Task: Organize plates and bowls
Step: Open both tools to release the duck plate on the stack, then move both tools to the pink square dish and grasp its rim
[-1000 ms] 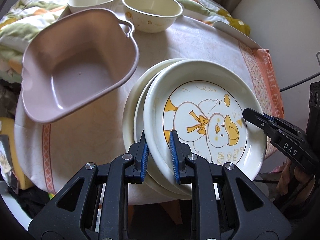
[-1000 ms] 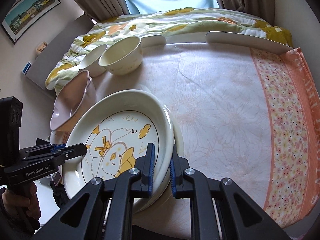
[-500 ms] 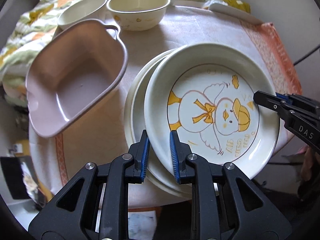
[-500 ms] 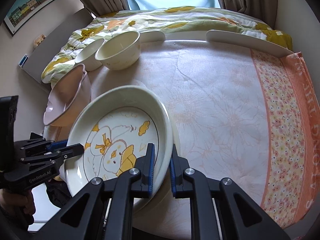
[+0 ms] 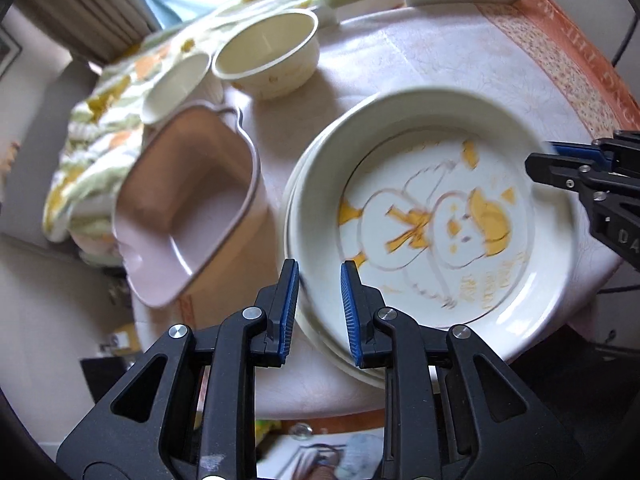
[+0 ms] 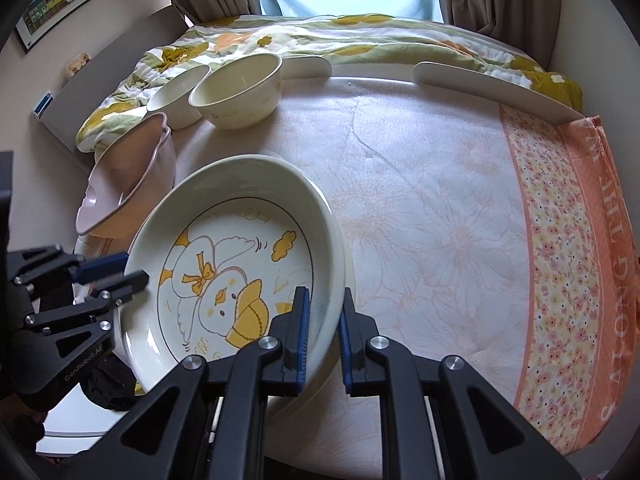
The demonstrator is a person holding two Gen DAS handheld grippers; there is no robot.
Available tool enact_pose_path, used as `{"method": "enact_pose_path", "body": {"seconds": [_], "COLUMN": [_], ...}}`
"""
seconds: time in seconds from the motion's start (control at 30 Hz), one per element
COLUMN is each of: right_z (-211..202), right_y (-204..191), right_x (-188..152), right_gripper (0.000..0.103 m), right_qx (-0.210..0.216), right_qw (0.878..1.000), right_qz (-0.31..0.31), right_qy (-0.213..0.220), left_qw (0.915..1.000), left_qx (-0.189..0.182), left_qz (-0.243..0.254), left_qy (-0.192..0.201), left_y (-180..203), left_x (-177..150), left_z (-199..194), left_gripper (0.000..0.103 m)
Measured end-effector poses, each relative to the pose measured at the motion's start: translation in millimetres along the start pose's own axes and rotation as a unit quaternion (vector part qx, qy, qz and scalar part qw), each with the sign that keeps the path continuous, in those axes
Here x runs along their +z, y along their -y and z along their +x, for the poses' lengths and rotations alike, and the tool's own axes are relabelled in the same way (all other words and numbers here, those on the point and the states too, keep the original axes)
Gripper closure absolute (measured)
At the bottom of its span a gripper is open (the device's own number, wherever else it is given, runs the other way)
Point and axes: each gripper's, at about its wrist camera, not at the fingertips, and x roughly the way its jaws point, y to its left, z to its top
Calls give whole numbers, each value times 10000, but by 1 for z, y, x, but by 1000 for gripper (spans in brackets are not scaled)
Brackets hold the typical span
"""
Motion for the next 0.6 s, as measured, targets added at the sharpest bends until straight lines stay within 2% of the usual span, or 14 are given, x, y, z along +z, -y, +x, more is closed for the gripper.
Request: {"method": "enact_pose_path", "body": {"seconds": [0.23, 0.3, 0.4, 0.47, 0.53, 0.57, 0.6], "right_z": [2, 0, -12, -23, -36, -40, -43], "right_y": [-3, -3, -5, -9, -16, -20, -25], "right_x": [1, 3, 12, 24, 38, 43, 50], "right_gripper": [90, 90, 90, 90, 90, 90, 84], "right_qx": [-26, -16, 87, 207, 404, 503, 596], "right_qw": [10000, 10000, 9999, 9994, 9981, 9973, 9963], "right_qz": [-81, -69, -87, -140, -218, -256, -304], "right_qy": [-23, -30, 110, 250, 418, 479, 534], "left_qw": [9994, 9992, 9963, 9915, 9849, 9787, 9725], "left_qx": [-269, -282, -504, -649, -606, -574, -591], "left_qz": [-163, -270, -660, -1049, -1479, -1751, -1963], "left_qy": [-125, -20, 215, 424, 662, 900, 1104], "left_y": [-1, -8, -30, -53, -78, -93, -106], "left_x": [-4, -3, -5, -8, -14, -20, -26], "left_z": [0, -7, -25, -39, -53, -62, -71], "left_gripper": [84, 84, 84, 71, 4, 1, 0]}}
